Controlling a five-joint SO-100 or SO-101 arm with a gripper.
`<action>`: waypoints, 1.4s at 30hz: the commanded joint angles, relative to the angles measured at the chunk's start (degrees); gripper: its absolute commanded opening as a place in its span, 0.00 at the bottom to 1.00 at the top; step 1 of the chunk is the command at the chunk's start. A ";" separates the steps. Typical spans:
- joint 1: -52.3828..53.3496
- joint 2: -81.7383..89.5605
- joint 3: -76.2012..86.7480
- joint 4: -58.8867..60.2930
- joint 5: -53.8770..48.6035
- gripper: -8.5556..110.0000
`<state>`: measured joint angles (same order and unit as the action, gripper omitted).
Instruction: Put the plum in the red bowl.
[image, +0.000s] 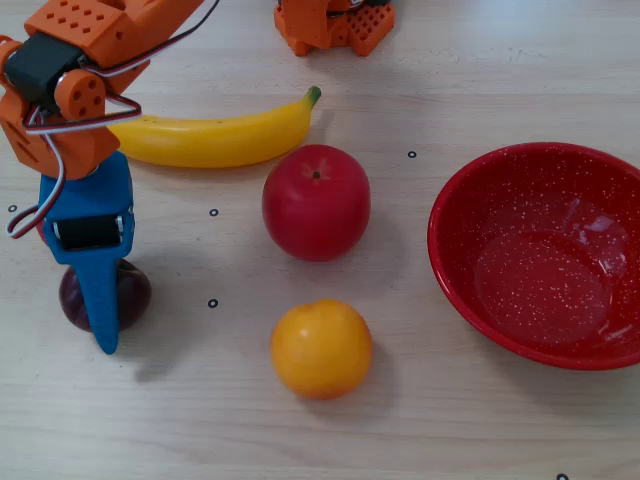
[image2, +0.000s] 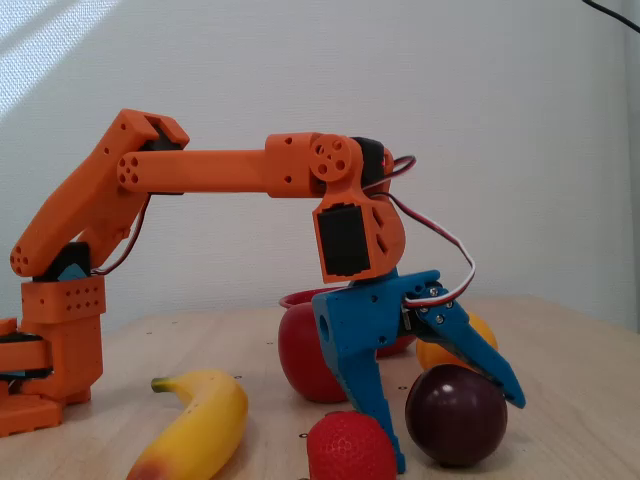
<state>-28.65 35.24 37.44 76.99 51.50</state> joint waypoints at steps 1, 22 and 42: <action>-0.53 2.90 -4.57 -1.67 0.97 0.49; -0.44 2.20 -7.73 1.67 3.16 0.07; 9.32 23.55 -20.65 29.88 -13.97 0.07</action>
<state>-22.94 48.69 22.41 102.30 40.52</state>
